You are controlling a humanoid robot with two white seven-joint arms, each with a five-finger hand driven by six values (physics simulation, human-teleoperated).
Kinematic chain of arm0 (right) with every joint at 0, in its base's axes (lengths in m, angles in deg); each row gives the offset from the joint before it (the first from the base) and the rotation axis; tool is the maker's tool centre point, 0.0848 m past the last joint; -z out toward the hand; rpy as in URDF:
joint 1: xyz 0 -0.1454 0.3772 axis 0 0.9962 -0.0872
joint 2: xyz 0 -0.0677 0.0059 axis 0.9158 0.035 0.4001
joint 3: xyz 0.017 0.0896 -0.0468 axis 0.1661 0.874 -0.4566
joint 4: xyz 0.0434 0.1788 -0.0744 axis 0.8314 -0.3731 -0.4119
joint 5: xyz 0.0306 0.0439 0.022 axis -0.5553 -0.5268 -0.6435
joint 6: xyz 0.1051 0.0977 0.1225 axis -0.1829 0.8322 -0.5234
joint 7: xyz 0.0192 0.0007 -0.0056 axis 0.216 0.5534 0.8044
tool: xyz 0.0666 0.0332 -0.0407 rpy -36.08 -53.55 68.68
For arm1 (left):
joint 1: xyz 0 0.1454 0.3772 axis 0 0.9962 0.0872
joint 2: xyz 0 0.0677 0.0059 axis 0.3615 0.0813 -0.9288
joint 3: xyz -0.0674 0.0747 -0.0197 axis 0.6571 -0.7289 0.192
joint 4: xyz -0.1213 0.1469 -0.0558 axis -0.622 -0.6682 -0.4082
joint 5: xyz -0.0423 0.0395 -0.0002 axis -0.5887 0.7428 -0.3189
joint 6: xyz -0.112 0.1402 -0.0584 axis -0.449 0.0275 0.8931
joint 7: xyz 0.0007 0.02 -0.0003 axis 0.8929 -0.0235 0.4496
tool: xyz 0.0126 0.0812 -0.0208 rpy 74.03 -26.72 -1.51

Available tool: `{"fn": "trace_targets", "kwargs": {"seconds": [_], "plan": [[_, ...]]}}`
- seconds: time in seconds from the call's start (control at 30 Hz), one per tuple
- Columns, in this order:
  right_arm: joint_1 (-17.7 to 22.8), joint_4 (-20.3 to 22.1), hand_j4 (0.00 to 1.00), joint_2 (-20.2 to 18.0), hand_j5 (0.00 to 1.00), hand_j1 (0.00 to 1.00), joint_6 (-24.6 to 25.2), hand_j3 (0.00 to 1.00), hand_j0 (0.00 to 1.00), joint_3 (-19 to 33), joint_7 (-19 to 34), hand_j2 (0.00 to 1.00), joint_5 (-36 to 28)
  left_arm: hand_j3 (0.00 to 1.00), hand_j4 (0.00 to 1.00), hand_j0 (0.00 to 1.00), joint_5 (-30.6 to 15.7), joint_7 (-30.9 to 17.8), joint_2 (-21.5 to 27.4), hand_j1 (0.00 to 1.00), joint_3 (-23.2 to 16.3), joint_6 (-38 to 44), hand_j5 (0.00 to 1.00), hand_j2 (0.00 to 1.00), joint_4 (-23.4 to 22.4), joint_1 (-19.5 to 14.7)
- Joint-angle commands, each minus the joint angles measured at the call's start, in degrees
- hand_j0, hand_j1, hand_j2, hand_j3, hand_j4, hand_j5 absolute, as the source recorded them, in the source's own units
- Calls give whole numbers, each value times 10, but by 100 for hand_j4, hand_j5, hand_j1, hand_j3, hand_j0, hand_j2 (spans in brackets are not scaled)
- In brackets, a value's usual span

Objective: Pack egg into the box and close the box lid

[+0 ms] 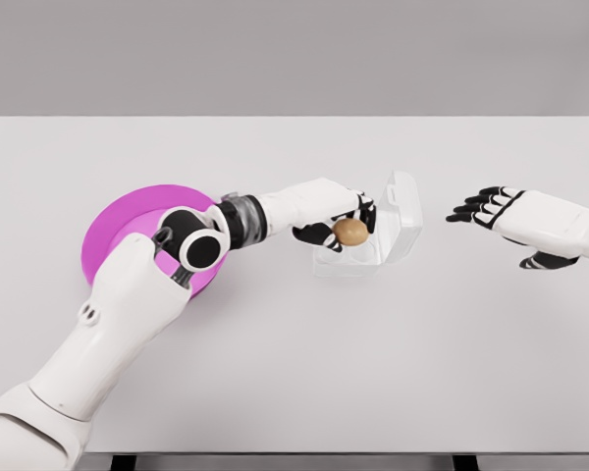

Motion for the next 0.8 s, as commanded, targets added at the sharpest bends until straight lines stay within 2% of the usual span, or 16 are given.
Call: {"fn": "trace_targets", "kwargs": {"seconds": [0.0,0.07,0.2,0.37,0.5,0.77], "plan": [[0,0,100,-1,100,100,2,100,100,0,0,100,-3,35,35,35,-2,0,-2,35,-1,0,35,35,-1,0],[0,0,100,-1,100,100,2,100,100,0,0,100,-3,48,48,48,0,0,-4,48,-4,0,48,48,-1,-1],[-1,0,100,-1,100,100,2,100,100,0,0,100,-2,60,60,60,2,0,-5,60,-3,-14,60,60,-1,-2],[-1,0,100,-1,100,100,2,100,100,0,0,100,-2,67,67,67,0,0,-2,67,-1,-14,67,67,-1,-2],[-1,-1,100,-1,100,100,2,100,100,0,0,100,-2,78,78,78,-1,0,0,78,0,-14,78,78,0,-2],[-1,0,100,-1,100,100,2,100,100,0,0,100,-2,88,88,88,-5,0,4,88,4,-15,88,88,5,-2]]}}
